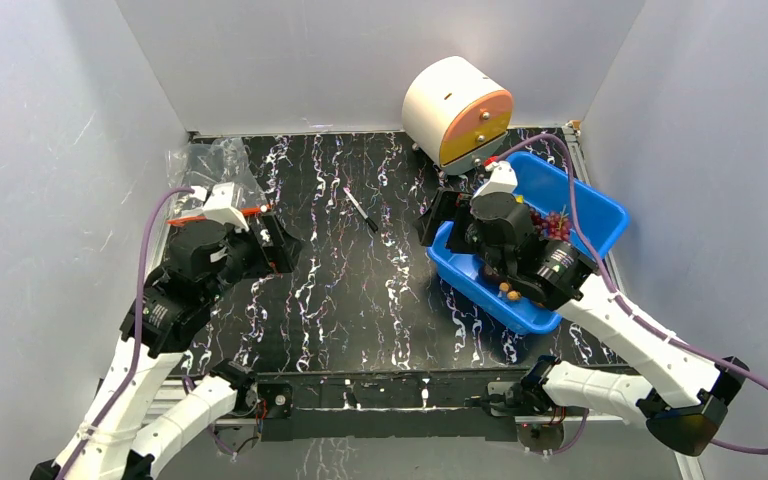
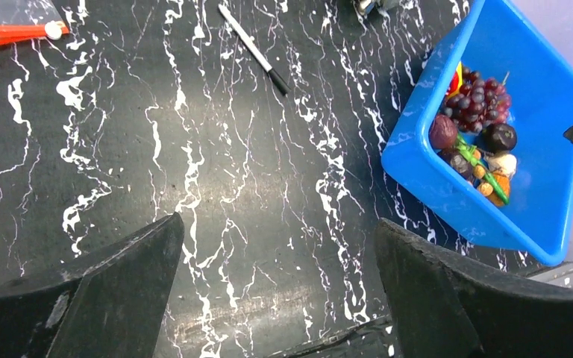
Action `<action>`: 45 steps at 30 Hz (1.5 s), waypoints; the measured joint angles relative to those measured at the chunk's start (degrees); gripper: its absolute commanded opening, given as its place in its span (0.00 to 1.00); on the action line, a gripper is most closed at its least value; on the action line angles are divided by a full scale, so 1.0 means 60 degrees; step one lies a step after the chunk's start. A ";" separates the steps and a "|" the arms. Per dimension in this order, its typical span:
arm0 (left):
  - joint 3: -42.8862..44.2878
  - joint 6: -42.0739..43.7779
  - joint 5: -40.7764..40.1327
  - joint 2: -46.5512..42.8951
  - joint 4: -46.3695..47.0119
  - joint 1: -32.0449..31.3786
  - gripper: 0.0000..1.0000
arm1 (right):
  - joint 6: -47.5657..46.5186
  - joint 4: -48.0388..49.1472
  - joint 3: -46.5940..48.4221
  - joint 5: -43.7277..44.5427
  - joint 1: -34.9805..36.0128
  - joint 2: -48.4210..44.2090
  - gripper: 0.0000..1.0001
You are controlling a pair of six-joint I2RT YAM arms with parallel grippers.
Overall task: Place the food in the zip-top bag and seal the zipper
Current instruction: Pick up the zipper food storage bag at the corner of the board.
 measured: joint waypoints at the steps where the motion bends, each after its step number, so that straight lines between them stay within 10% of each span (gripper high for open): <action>1: -0.0011 -0.0011 -0.0069 -0.0091 0.0051 0.0000 0.98 | 0.0000 0.0007 0.0000 -0.0015 0.0000 -0.0036 0.98; 16: -0.1100 0.0106 -0.2204 0.0390 0.1075 0.0000 0.97 | 0.0004 0.0127 -0.0025 -0.0321 0.0033 -0.0142 0.98; 25: -0.0780 0.1140 -0.4116 0.2317 0.1315 0.0000 0.59 | 0.0000 0.0237 -0.0066 -0.0488 0.0033 -0.0168 0.98; 30: 0.0120 0.1468 -0.5180 0.3796 0.1923 0.0106 0.57 | -0.0029 0.0302 -0.0066 -0.0761 0.0033 -0.0175 0.98; 45: 0.1588 0.2218 -0.4222 0.8251 0.3836 0.3337 0.57 | -0.0200 0.0022 -0.0058 -0.0820 0.0033 -0.0918 0.98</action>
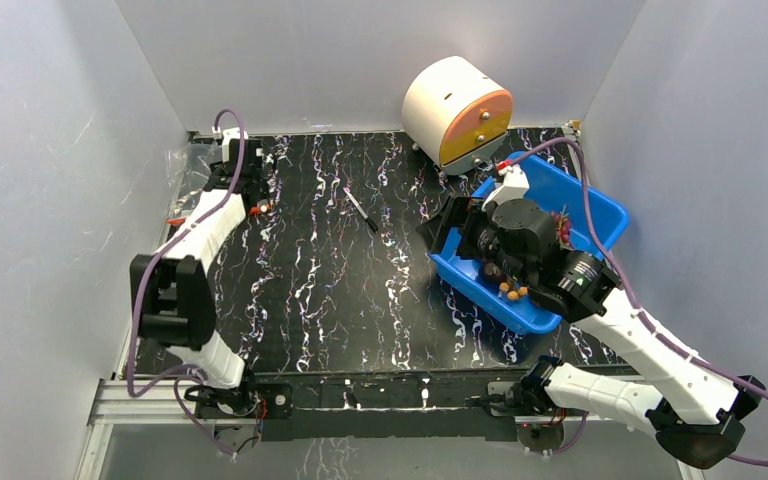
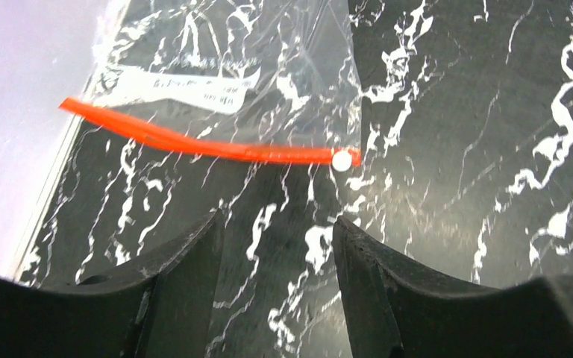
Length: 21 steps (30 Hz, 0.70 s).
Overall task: Place the food in the zip-top bag and seal the zipper
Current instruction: Pick up the zipper food storage bag at the corner of the board.
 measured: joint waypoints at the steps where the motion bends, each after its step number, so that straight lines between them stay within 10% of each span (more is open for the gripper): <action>1: 0.0240 0.0011 0.0131 0.0375 0.0036 0.0149 0.62 | -0.0011 -0.0080 0.0000 -0.0004 0.0000 -0.0007 0.98; 21: 0.3789 0.0222 0.1501 0.5009 0.0346 0.1304 0.75 | -0.0047 -0.0459 0.0000 -0.0361 0.0000 0.0233 0.98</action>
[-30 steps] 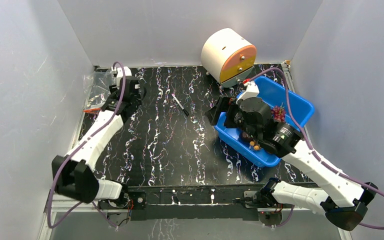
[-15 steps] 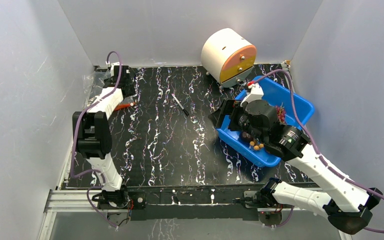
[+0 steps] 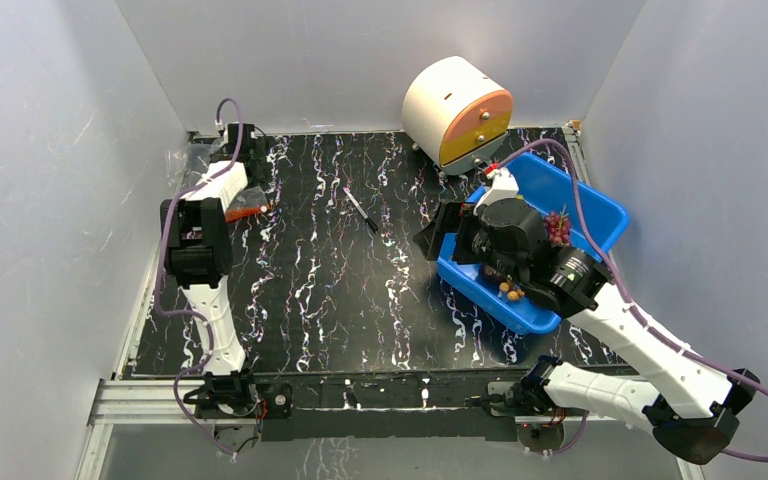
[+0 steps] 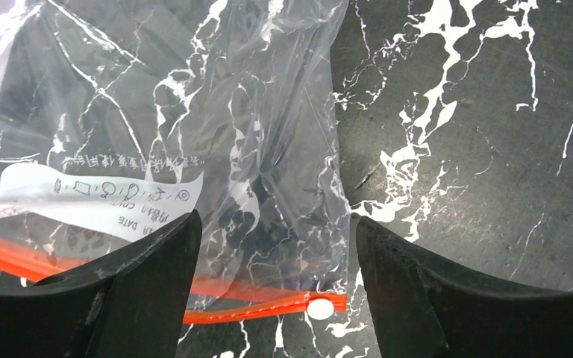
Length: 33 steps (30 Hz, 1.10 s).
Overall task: Place the food in the zip-top bag and seal the zipper
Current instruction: Pick up the zipper food storage bag at the corner of the board.
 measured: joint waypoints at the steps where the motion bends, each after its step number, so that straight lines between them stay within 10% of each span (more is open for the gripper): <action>1: 0.0073 -0.0004 0.0036 0.0073 -0.0004 0.0007 0.75 | -0.0011 -0.0095 0.0000 0.0011 0.0000 0.0051 0.98; 13: 0.0474 -0.0098 0.0339 0.0732 -0.0251 0.0007 0.67 | 0.0004 -0.0361 -0.0007 0.0211 0.0000 0.0025 0.98; 27: -0.0659 -0.0885 0.0353 0.0321 -0.0466 0.0007 0.04 | 0.0197 -0.0339 -0.0025 0.0237 0.0000 -0.0051 0.98; 33: -0.1636 -0.1377 0.0962 -0.0608 -0.0685 0.0011 0.00 | 0.0586 -0.0237 -0.0412 0.0466 0.0000 -0.0197 0.98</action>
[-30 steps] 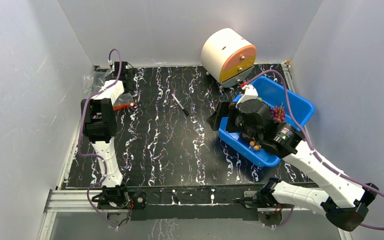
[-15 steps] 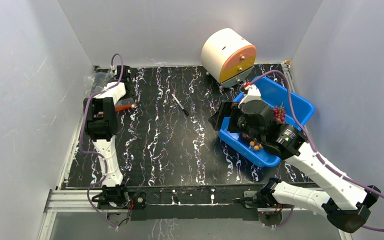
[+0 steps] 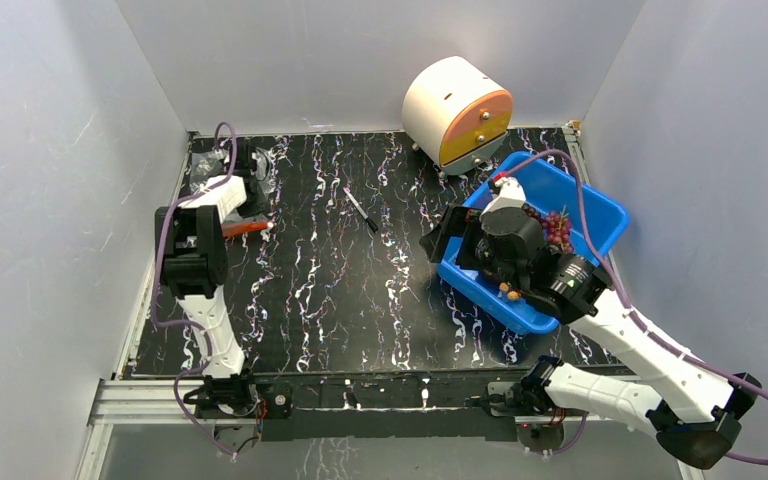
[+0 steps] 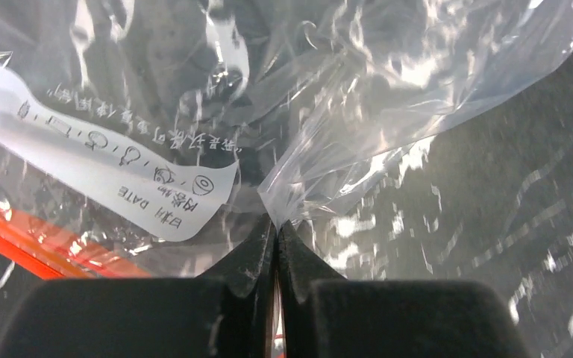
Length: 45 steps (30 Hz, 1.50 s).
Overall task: Place the food in the zip-top bag and seal the zipper
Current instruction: Pick up the zipper food storage bag at the corner of the board.
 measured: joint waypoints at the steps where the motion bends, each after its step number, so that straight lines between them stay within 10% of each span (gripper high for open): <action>1: -0.0302 -0.0109 0.0211 -0.0317 -0.0018 0.0000 0.00 | 0.0171 0.0025 -0.0164 0.0175 0.0000 -0.0069 0.98; 27: -0.3016 -0.3082 0.5391 -0.8674 -0.0882 0.0000 0.00 | -0.0127 0.3085 -0.2608 -0.0397 0.0000 -0.0353 0.88; 35: -0.3526 -0.5064 0.5861 -0.9380 -0.1479 0.0000 0.00 | -0.0270 0.5122 -0.2612 -0.2313 0.0000 0.0375 0.68; 45: -0.3978 -0.7206 0.5912 -0.9694 -0.2415 0.0000 0.00 | -0.0211 0.6987 -0.2441 -0.2503 0.1013 0.1971 0.67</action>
